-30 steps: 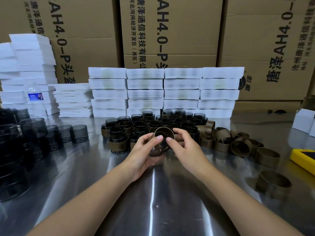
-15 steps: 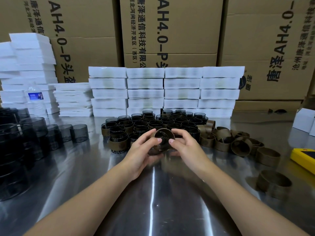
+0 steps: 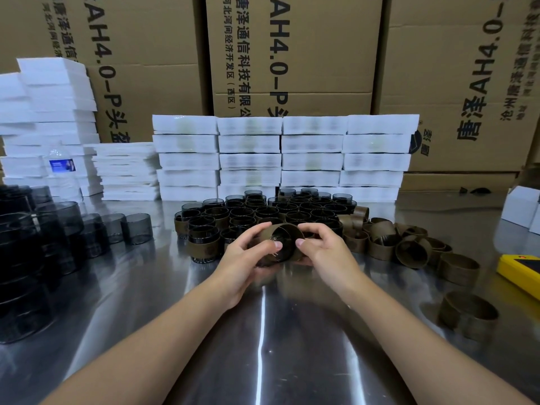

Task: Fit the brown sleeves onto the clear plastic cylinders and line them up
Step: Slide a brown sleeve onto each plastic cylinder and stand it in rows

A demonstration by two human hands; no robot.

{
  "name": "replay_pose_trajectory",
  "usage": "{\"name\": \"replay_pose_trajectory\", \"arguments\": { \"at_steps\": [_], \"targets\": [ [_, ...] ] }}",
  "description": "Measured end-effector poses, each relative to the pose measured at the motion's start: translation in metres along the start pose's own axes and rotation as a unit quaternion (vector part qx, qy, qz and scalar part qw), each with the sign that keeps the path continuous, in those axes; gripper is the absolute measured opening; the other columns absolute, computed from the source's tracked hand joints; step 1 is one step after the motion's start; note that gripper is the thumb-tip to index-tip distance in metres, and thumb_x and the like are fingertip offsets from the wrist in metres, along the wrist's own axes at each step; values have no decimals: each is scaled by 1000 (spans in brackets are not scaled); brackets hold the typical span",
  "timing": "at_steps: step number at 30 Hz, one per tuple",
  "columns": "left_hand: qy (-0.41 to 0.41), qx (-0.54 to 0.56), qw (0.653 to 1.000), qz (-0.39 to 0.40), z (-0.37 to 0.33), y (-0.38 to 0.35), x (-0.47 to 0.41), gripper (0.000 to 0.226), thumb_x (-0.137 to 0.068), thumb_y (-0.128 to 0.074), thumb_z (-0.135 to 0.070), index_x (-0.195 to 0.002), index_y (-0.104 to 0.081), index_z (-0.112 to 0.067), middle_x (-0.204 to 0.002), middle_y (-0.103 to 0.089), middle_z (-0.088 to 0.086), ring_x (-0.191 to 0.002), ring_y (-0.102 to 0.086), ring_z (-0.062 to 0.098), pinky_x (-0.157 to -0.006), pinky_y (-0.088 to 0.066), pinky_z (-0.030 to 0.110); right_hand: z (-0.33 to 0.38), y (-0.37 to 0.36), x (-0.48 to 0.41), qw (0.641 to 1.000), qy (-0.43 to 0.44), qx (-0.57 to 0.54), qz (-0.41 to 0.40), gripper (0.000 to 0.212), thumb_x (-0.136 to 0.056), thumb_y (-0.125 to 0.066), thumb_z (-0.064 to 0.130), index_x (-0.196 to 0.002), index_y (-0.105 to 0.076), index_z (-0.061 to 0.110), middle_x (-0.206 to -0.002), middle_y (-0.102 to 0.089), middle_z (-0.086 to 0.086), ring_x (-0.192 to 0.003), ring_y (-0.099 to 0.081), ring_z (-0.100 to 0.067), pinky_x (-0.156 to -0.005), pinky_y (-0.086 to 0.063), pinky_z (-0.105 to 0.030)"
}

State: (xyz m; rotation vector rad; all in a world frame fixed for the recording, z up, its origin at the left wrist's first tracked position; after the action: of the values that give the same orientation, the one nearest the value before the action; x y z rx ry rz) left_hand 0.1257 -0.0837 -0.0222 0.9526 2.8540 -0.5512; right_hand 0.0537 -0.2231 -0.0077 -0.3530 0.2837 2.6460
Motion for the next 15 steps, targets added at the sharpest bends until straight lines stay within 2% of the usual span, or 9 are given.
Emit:
{"name": "replay_pose_trajectory", "arguments": {
  "at_steps": [3,5,7,9,11,13,15],
  "targets": [
    [-6,-1,1000,-1,-1,1,0,34,-83,-65,-2,-112,-70,-20,-120,-66,17,-99,-68,25,-73,-59,39,0,0,0,1000,-4,-28,3,18,-91,-58,8,-97,-57,25,-101,-71,-8,-92,-68,-25,-87,-54,-44],
    [-10,-3,1000,-2,-2,1,-1,34,-84,-64,-2,-114,-69,-18,-119,-66,16,-99,-69,26,-80,-59,46,-1,-1,1,998,-8,-56,7,18,-91,-59,7,-97,-56,24,-107,-69,-10,-94,-68,-22,-85,-55,-40],
    [-1,-2,1000,5,-1,1,-1,36,-83,-66,-7,-118,-67,-15,-121,-66,18,-106,-66,32,-89,-54,53,-1,1,0,997,-14,-74,6,20,-88,-63,9,-101,-56,22,-104,-71,-7,-92,-68,-23,-86,-55,-40],
    [17,12,999,29,-2,-1,-1,35,-81,-66,-16,-116,-67,-13,-120,-66,19,-110,-63,35,-95,-50,55,0,3,0,996,-16,-91,5,27,-84,-69,14,-107,-56,19,-91,-73,-1,-86,-70,-18,-84,-56,-36],
    [42,46,997,47,-1,-3,0,42,-76,-65,-24,-115,-67,-10,-119,-65,20,-112,-62,36,-96,-50,51,2,4,1,995,-22,-102,8,32,-82,-71,25,-111,-58,18,-87,-73,3,-83,-68,-10,-76,-57,-29],
    [65,87,993,55,0,-4,0,53,-73,-65,-27,-120,-61,-3,-119,-65,21,-110,-63,36,-92,-54,48,1,1,2,995,-43,-84,21,35,-83,-66,41,-110,-62,20,-98,-71,1,-89,-66,-11,-68,-53,-25],
    [80,105,989,61,1,-6,1,55,-72,-64,-27,-120,-60,-1,-119,-65,22,-108,-63,35,-88,-56,46,0,-3,3,993,-77,-74,49,45,-82,-60,55,-108,-65,20,-105,-70,-3,-87,-65,-14,-67,-49,-26]
  ]
}}
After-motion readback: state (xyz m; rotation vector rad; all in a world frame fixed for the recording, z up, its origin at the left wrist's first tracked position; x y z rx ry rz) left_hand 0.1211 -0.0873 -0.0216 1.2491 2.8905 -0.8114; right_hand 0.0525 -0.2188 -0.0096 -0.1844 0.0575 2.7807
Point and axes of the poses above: each hand's wrist, its own x-axis away from the middle knuckle, its own y-axis out of the back of the hand, z = x × y, the point moved 3 cm from there along -x, towards the middle knuckle
